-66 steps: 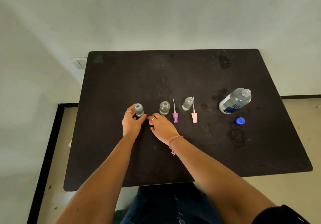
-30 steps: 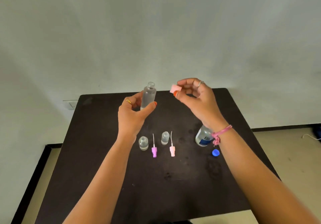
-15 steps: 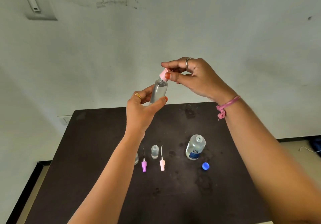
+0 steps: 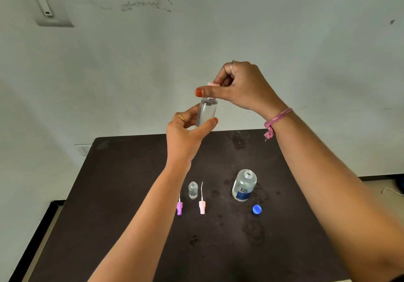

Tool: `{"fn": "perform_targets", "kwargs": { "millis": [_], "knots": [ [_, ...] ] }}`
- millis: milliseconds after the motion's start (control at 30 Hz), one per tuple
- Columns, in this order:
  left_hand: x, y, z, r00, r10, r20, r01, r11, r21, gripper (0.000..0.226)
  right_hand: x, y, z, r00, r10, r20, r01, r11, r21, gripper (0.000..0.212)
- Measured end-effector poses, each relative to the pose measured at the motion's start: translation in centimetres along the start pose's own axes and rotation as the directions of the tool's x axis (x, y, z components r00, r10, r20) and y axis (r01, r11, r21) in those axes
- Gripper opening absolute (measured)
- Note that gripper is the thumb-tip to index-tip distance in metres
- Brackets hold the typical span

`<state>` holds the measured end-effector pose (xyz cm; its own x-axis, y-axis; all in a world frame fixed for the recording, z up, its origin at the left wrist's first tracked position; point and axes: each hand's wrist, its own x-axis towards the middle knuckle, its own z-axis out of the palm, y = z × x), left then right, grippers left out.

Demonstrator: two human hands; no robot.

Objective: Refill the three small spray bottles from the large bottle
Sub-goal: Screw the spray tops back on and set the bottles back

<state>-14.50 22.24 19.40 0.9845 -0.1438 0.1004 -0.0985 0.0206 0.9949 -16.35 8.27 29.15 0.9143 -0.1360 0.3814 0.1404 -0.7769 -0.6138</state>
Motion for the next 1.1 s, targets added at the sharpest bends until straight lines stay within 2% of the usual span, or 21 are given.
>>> {"fn": "perform_targets", "kwargs": {
  "millis": [100, 200, 267, 333, 433, 500, 567, 600, 700, 767, 800, 867, 933, 1000, 1100],
  "knots": [
    [0.1, 0.2, -0.1, 1.000, -0.007, -0.008, 0.006, 1.000, -0.020, 0.045, 0.2, 0.3, -1.4, 0.986, 0.060, 0.157, -0.083, 0.986, 0.144, 0.059],
    [0.2, 0.4, -0.2, 1.000, 0.001, -0.008, -0.001, 1.000, -0.012, 0.046, 0.0, 0.9, -2.7, 0.946, -0.068, 0.318, -0.025, 0.959, 0.281, 0.056],
    [0.4, 0.5, -0.2, 1.000, 0.003, -0.013, -0.003, 1.000, -0.001, 0.046, 0.0, 1.2, -2.3, 0.949, -0.117, 0.294, 0.028, 0.957, 0.290, 0.044],
    [0.5, 0.5, -0.1, 1.000, 0.005, -0.023, -0.005, 1.000, 0.006, 0.045, 0.1, 1.2, -1.5, 0.979, -0.073, 0.188, 0.018, 0.960, 0.278, 0.035],
    [0.6, 0.4, -0.1, 0.999, 0.010, -0.031, -0.010, 1.000, -0.002, 0.045, 0.4, 1.1, -0.3, 0.997, 0.023, 0.077, -0.040, 0.974, 0.224, 0.045],
    [0.7, 0.3, -0.1, 0.999, 0.008, -0.032, -0.008, 1.000, -0.013, 0.045, 0.5, 1.1, -0.5, 0.987, 0.051, 0.152, -0.090, 0.962, 0.259, 0.055],
    [0.9, 0.2, -0.1, 0.999, 0.003, -0.033, -0.003, 1.000, -0.012, 0.045, 0.5, 1.2, -1.2, 0.964, -0.005, 0.266, -0.094, 0.929, 0.358, 0.062],
    [0.9, 0.2, -0.1, 1.000, 0.005, -0.031, -0.005, 1.000, -0.009, 0.045, 0.4, 1.3, -1.5, 0.960, -0.040, 0.277, -0.075, 0.917, 0.392, 0.060],
    [1.2, 0.0, 0.1, 0.999, 0.009, -0.032, -0.009, 1.000, -0.009, 0.047, 0.4, 1.4, -0.4, 0.984, -0.020, 0.178, -0.057, 0.907, 0.418, 0.042],
    [1.4, -0.2, 0.1, 0.999, 0.001, -0.039, -0.002, 1.000, -0.013, 0.050, 0.7, 1.2, 0.9, 0.995, 0.045, 0.088, -0.074, 0.928, 0.366, 0.041],
    [1.5, -0.2, 0.1, 0.999, -0.005, -0.041, 0.005, 1.000, -0.016, 0.050, 0.8, 1.2, 1.4, 0.994, 0.069, 0.086, -0.095, 0.934, 0.345, 0.044],
    [1.8, -0.4, -0.1, 0.999, -0.012, -0.040, 0.010, 0.999, -0.031, 0.049, 1.0, 1.1, 1.3, 0.978, 0.088, 0.190, -0.153, 0.920, 0.360, 0.048],
    [2.1, -0.4, -0.4, 0.999, -0.010, -0.044, 0.009, 0.999, -0.037, 0.049, 1.1, 1.3, 0.8, 0.966, 0.043, 0.254, -0.153, 0.888, 0.433, 0.050],
    [2.4, -0.5, -0.6, 0.998, -0.007, -0.056, 0.006, 1.000, -0.026, 0.048, 1.1, 1.6, 0.9, 0.974, 0.008, 0.226, -0.123, 0.857, 0.501, 0.051],
    [2.9, -0.8, -0.8, 0.997, 0.000, -0.073, -0.001, 1.000, -0.021, 0.049, 1.4, 1.4, 3.1, 0.988, 0.095, 0.118, -0.141, 0.864, 0.484, 0.052]
  ]
}}
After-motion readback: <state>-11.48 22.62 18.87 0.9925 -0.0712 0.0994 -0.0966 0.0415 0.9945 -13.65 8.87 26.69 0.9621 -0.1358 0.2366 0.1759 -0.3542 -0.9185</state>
